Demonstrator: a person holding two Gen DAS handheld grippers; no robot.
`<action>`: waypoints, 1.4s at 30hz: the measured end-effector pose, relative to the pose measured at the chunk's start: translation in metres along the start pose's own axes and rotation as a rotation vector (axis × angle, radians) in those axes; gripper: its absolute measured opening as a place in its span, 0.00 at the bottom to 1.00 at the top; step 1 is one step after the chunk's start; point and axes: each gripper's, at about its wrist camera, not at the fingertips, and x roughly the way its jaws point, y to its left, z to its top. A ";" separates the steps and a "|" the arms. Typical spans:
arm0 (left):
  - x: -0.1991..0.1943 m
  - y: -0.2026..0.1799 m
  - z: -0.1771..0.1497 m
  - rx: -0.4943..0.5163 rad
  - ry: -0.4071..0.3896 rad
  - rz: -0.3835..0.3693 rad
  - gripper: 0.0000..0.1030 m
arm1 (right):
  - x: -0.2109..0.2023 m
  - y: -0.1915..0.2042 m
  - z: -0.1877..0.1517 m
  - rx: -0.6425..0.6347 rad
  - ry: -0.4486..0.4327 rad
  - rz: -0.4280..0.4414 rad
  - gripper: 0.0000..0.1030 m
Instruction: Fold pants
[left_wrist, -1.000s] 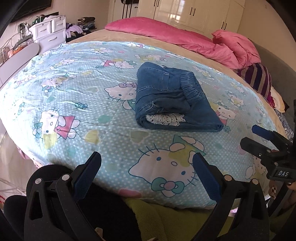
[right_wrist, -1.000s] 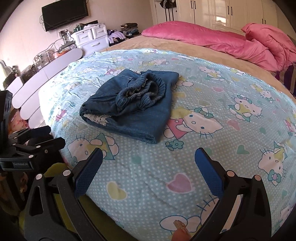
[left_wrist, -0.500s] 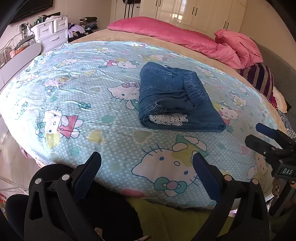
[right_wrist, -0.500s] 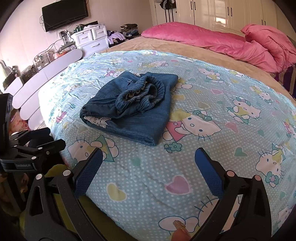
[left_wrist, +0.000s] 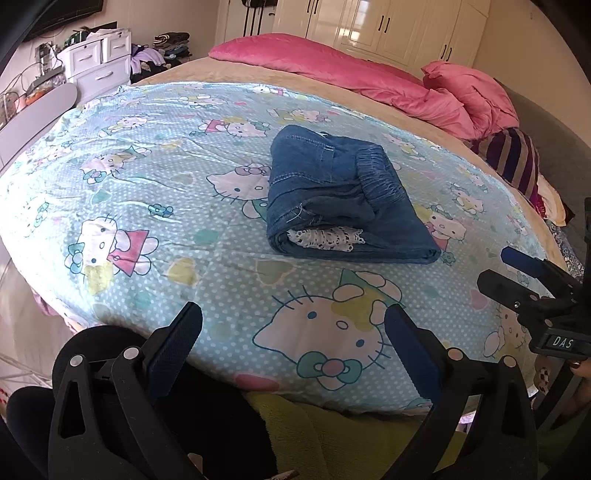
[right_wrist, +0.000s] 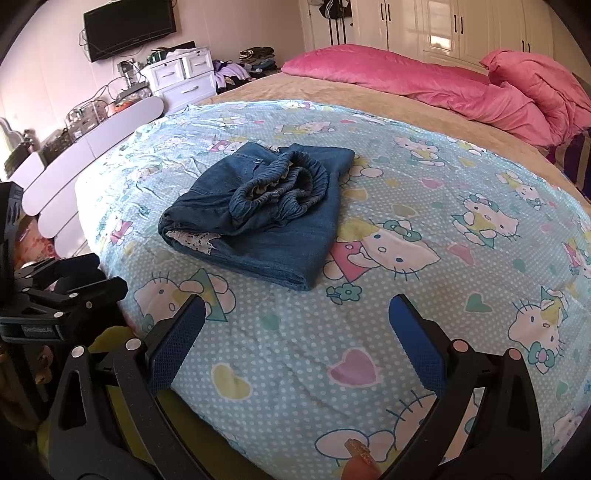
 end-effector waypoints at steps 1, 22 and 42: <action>0.000 0.000 0.000 -0.001 0.000 0.000 0.96 | 0.000 0.000 0.000 -0.002 0.000 -0.002 0.91; -0.002 -0.001 0.000 -0.002 0.002 0.022 0.96 | -0.001 -0.002 -0.002 -0.002 0.000 -0.009 0.91; -0.002 -0.003 0.000 0.014 0.007 0.055 0.96 | -0.002 -0.003 -0.004 0.005 0.000 -0.017 0.91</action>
